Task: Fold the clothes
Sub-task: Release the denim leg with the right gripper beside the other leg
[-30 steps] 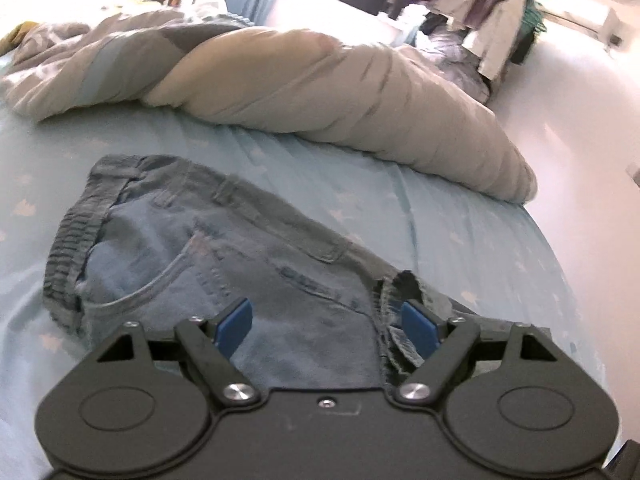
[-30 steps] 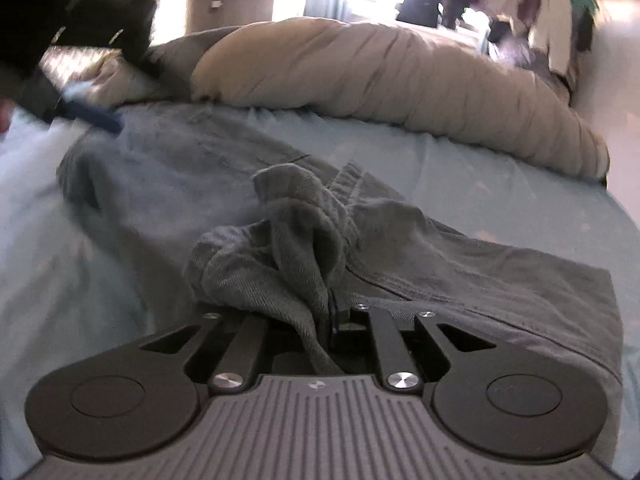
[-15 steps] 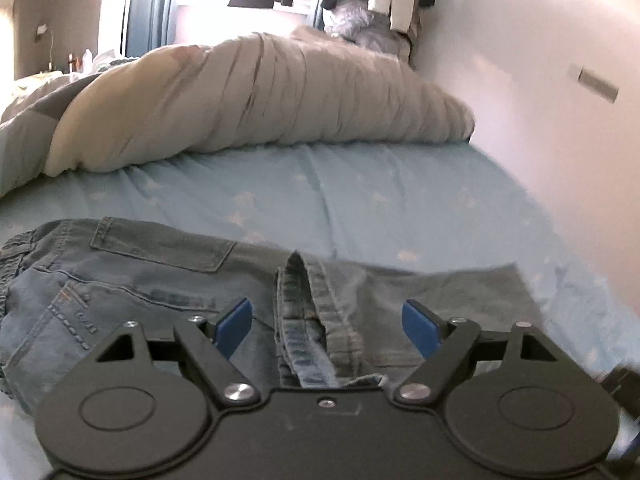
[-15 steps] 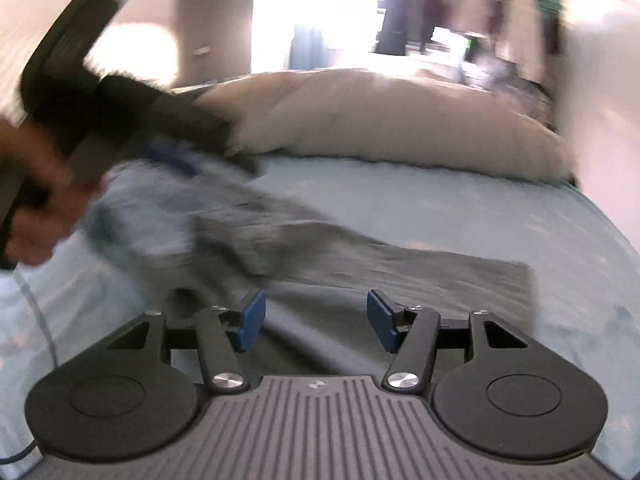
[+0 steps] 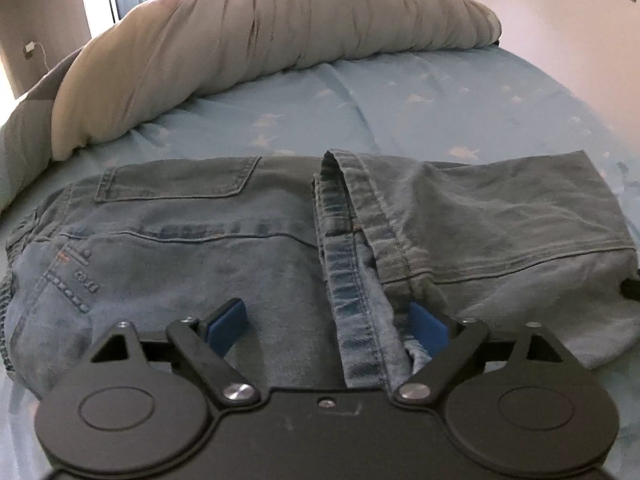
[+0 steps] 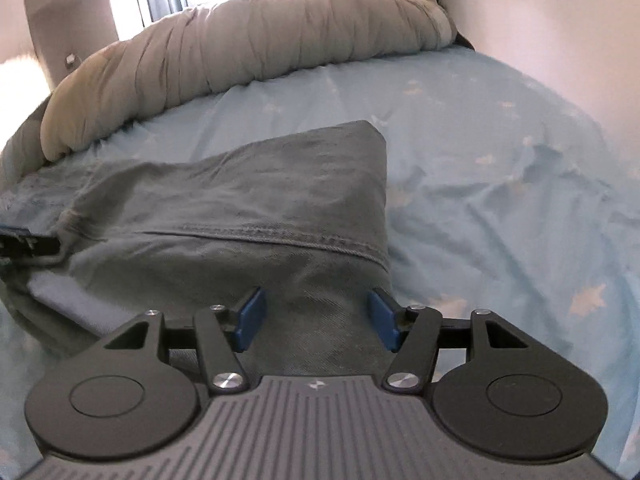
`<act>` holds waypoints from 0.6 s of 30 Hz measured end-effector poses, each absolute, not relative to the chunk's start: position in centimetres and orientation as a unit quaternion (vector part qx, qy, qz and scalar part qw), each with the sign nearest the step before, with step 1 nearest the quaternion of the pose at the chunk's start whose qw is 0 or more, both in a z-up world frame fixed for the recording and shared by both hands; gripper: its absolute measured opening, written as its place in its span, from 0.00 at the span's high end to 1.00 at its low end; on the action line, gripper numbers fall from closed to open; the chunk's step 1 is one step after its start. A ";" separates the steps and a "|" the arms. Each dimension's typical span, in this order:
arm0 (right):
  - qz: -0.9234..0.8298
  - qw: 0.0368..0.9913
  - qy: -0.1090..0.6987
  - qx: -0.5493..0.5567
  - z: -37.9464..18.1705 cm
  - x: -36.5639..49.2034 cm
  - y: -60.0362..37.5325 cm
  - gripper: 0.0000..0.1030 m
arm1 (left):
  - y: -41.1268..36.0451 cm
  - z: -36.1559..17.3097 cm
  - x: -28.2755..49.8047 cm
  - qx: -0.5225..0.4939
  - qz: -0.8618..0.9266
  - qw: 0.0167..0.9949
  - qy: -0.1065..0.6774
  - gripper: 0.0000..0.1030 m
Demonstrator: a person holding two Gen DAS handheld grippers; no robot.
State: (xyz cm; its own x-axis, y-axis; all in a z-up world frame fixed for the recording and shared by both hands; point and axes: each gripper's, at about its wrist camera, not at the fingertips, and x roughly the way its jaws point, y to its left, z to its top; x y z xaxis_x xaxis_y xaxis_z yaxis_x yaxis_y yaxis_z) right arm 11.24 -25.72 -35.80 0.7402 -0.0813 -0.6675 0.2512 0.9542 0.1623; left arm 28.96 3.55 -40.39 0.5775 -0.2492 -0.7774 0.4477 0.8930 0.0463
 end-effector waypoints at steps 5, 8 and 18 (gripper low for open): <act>-0.107 0.913 0.350 0.183 -36.0 10.5 -28.0 0.38 | 3.0 -40.4 29.4 0.121 -0.190 0.879 0.420 0.14; -0.080 0.901 0.358 0.233 -36.9 10.7 -29.2 0.37 | 3.0 -40.3 29.4 0.122 -0.191 0.878 0.421 0.14; 0.024 0.851 0.319 0.417 -38.5 11.2 -33.8 0.30 | 2.8 -40.3 29.2 0.114 -0.187 0.880 0.421 0.14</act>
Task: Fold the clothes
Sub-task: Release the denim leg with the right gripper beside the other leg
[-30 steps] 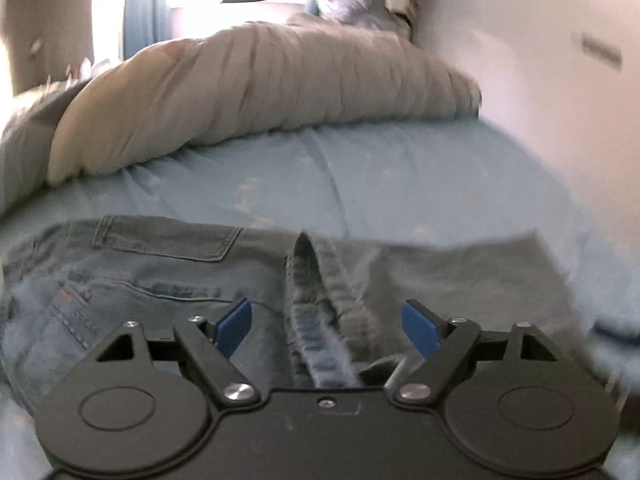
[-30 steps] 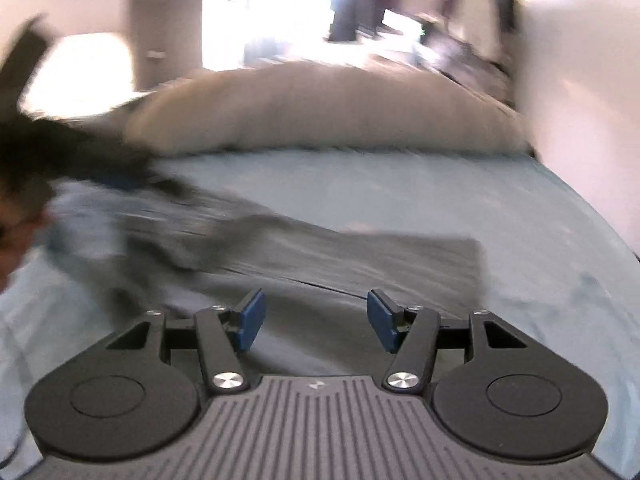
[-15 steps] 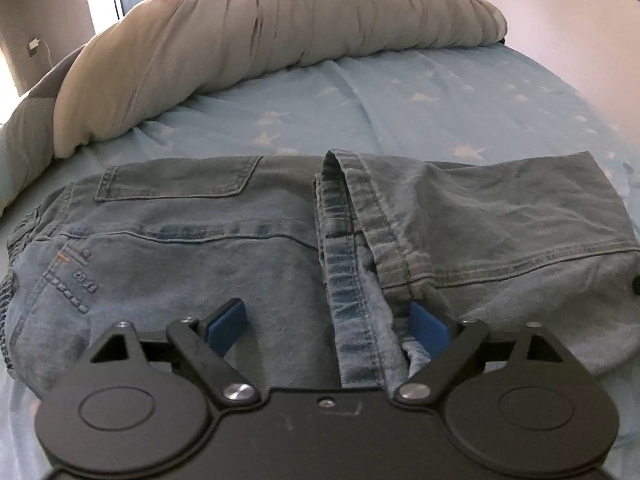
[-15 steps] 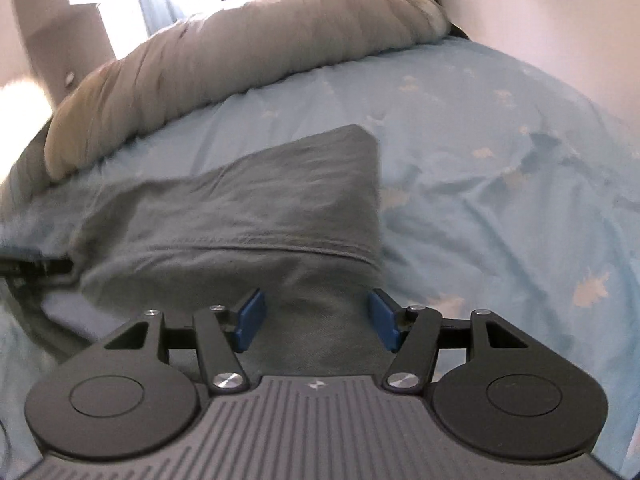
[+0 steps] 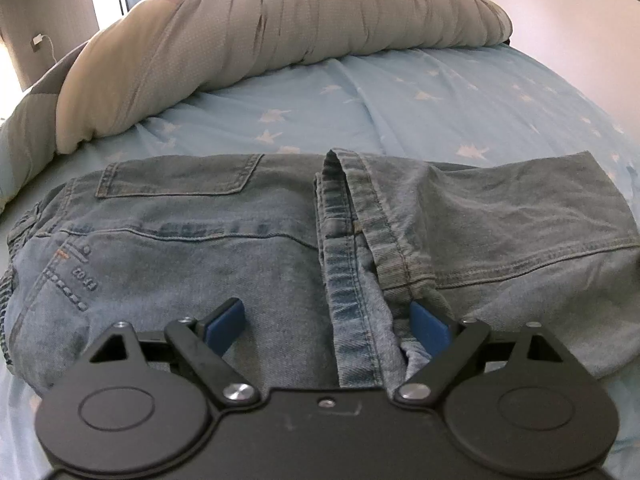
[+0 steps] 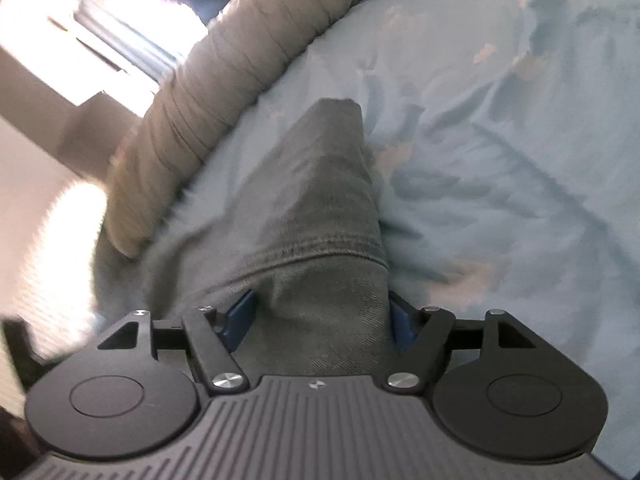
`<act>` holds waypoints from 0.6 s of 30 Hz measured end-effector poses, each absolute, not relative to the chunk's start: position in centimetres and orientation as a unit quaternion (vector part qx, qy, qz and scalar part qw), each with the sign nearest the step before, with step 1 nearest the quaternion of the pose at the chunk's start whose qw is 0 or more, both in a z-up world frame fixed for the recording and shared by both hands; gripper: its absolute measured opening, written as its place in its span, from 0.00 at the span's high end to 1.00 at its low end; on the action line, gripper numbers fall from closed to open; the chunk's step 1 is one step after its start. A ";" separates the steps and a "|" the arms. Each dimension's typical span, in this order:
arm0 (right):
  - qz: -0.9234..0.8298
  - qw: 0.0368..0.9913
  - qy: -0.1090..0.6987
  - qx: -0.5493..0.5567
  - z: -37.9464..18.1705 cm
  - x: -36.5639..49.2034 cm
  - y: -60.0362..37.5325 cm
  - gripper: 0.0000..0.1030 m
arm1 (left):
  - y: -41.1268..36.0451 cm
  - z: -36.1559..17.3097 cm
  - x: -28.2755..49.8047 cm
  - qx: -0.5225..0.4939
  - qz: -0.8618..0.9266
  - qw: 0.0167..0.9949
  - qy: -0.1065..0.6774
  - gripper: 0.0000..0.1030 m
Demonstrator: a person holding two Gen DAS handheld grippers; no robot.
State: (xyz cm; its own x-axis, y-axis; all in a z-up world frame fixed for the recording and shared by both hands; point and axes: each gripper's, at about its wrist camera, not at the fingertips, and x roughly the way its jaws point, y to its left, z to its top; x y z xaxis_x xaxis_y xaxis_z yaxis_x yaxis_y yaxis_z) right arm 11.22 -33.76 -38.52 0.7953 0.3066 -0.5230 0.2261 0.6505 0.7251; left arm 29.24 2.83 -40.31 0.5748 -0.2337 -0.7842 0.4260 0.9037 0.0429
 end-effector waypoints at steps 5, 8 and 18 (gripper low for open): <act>0.060 0.771 0.238 0.587 -41.1 9.3 -37.0 0.31 | 3.1 -40.5 28.7 0.101 -0.181 0.886 0.414 0.13; 0.064 0.769 0.238 0.590 -41.2 9.5 -37.0 0.30 | 3.0 -40.5 28.5 0.098 -0.175 0.889 0.412 0.13; 0.123 0.780 0.239 0.566 -38.9 10.5 -35.7 0.32 | 2.8 -40.6 27.9 0.087 -0.160 0.897 0.402 0.13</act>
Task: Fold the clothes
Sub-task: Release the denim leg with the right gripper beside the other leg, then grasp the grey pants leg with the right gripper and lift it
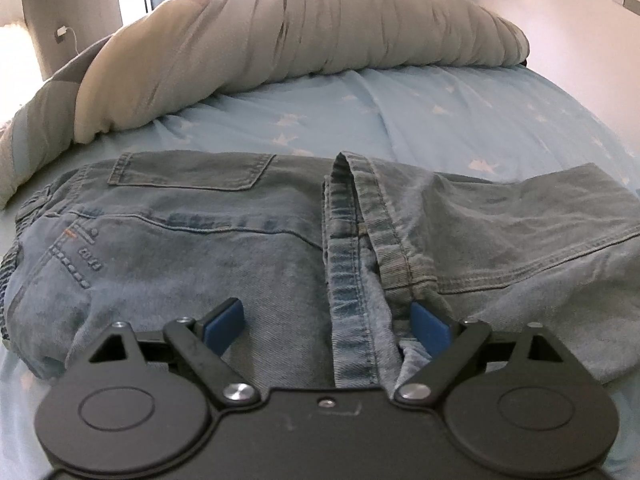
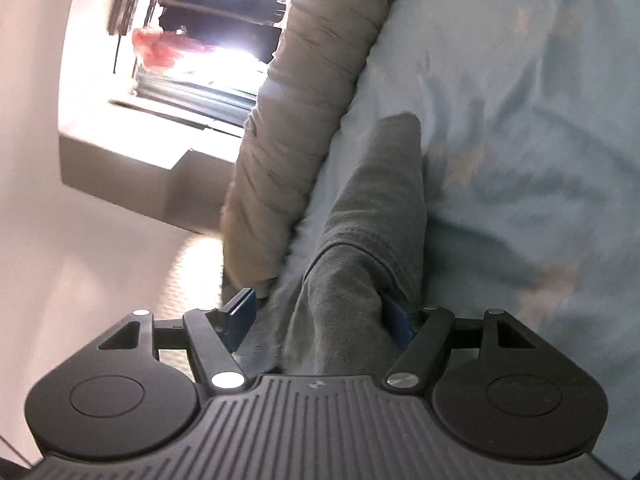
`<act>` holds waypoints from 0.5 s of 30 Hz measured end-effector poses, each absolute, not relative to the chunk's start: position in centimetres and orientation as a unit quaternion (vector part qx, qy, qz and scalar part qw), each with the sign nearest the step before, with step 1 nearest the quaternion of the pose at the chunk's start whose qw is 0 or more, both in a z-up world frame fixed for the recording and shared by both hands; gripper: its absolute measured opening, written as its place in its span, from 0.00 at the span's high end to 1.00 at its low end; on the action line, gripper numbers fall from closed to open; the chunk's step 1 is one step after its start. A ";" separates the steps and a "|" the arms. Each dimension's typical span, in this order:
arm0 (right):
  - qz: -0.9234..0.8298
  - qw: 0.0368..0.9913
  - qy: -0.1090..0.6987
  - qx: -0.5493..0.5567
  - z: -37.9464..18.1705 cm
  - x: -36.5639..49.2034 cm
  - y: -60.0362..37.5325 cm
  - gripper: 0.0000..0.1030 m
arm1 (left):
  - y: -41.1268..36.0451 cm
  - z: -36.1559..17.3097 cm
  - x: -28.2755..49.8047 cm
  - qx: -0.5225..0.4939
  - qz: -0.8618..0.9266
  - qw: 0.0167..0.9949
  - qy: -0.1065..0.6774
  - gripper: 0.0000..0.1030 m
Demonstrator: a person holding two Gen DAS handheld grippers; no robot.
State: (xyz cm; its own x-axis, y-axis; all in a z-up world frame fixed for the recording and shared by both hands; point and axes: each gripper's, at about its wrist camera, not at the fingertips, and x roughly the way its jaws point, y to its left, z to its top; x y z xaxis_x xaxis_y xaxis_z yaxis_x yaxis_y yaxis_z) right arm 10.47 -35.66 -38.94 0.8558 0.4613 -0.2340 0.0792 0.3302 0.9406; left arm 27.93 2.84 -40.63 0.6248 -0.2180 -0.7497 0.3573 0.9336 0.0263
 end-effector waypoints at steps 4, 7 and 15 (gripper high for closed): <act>0.058 0.765 0.266 0.584 -40.3 10.2 -35.9 0.53 | 2.8 -40.5 28.0 0.083 -0.159 0.898 0.401 0.12; 0.021 0.791 0.290 0.539 -39.2 10.2 -35.3 0.72 | 2.8 -40.0 27.9 0.073 -0.156 0.902 0.395 0.12; -0.032 0.807 0.267 0.526 -35.7 6.8 -35.0 0.86 | 1.4 -38.0 28.1 0.105 -0.122 0.916 0.368 0.12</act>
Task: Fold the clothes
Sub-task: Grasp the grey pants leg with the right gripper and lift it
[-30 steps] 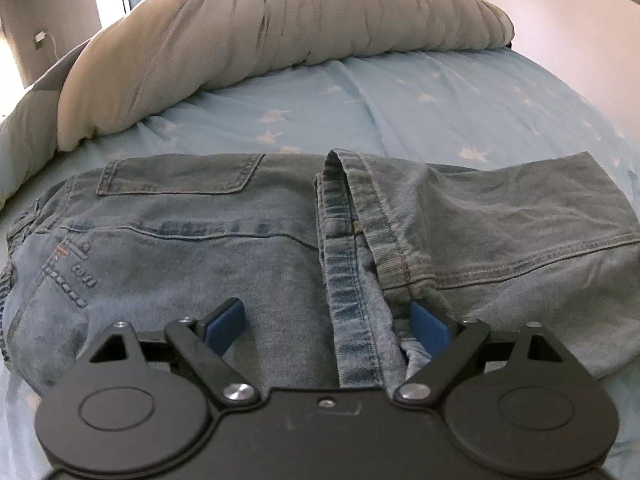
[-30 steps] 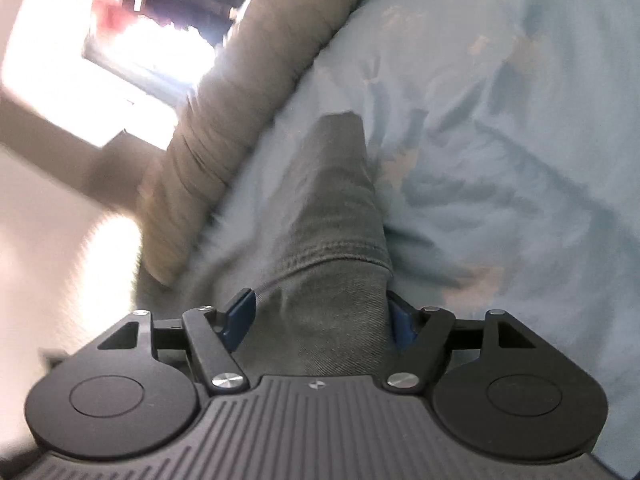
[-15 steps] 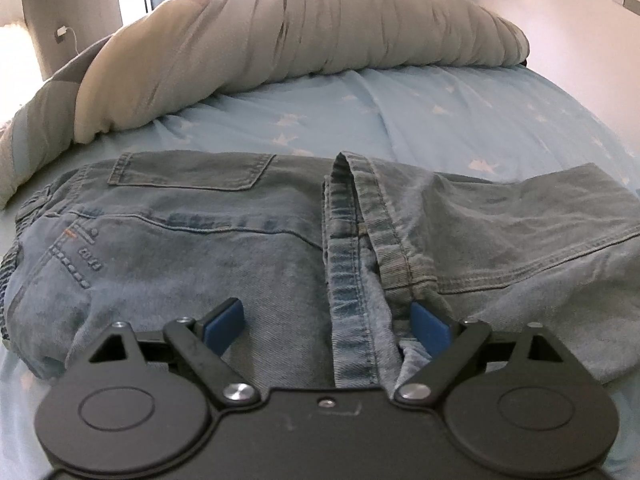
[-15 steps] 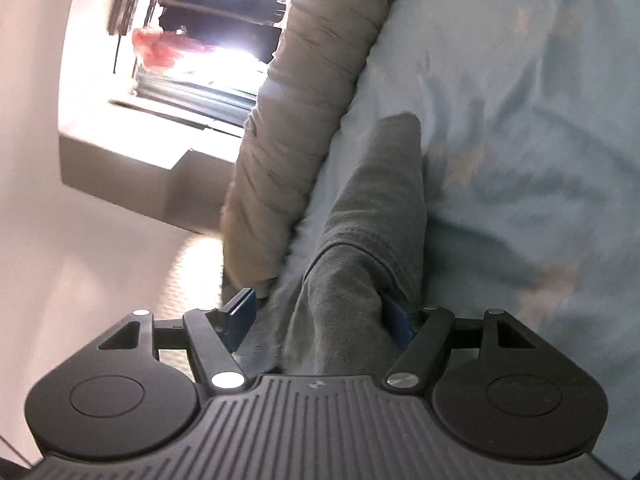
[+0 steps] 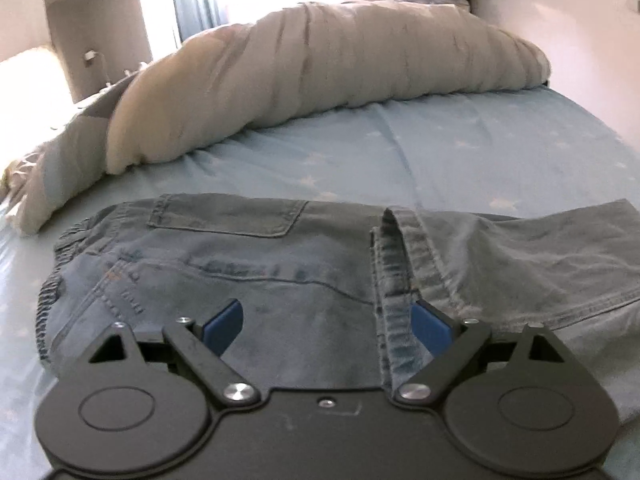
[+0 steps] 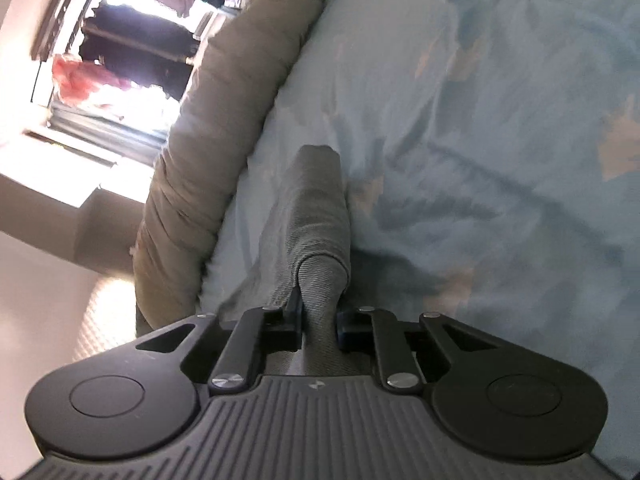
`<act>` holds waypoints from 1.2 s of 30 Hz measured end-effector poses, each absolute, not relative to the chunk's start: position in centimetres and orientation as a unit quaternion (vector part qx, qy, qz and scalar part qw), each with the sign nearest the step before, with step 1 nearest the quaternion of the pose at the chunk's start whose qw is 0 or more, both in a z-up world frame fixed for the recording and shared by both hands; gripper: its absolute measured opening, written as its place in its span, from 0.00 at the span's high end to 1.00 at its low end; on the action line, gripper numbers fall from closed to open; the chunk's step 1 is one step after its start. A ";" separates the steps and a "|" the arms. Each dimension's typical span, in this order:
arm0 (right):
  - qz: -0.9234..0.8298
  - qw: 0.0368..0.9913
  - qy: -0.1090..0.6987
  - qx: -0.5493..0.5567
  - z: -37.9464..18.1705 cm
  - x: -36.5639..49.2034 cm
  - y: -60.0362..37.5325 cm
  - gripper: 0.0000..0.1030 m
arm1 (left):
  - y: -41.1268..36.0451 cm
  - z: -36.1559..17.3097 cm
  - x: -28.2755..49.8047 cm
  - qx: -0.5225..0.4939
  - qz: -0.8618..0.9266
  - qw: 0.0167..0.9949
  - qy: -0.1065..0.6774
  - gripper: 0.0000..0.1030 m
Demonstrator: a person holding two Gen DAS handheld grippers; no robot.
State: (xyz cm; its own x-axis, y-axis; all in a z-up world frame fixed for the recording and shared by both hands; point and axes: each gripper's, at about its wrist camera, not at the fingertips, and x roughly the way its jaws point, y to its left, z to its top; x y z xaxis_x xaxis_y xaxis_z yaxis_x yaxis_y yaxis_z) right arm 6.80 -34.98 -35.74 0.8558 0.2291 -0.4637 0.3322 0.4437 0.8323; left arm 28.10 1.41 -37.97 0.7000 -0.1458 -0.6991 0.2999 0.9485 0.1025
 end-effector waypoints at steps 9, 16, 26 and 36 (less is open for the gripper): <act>-0.070 0.825 0.238 0.508 -31.6 2.5 -36.5 0.87 | -2.9 -39.2 26.6 0.106 -0.140 0.900 0.399 0.12; -0.099 0.843 0.179 0.497 -27.3 -0.3 -38.0 0.87 | -7.6 -39.3 24.1 0.115 -0.191 0.883 0.413 0.13; -0.121 0.920 0.164 0.335 -18.9 5.7 -25.8 0.87 | 1.0 -32.0 28.1 0.080 -0.215 0.891 0.392 0.15; -0.158 0.956 0.186 0.162 -16.2 15.2 -7.4 0.86 | 17.3 -23.5 33.1 0.026 -0.198 0.917 0.345 0.14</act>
State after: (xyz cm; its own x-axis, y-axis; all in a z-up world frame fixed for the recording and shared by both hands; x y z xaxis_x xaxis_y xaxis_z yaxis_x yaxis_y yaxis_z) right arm 15.19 -7.42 -16.22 0.8810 -0.2413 -0.4069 0.3618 0.8979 0.2510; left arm 33.06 17.25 -23.52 0.6832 -0.3449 -0.6437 0.3807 0.9204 -0.0891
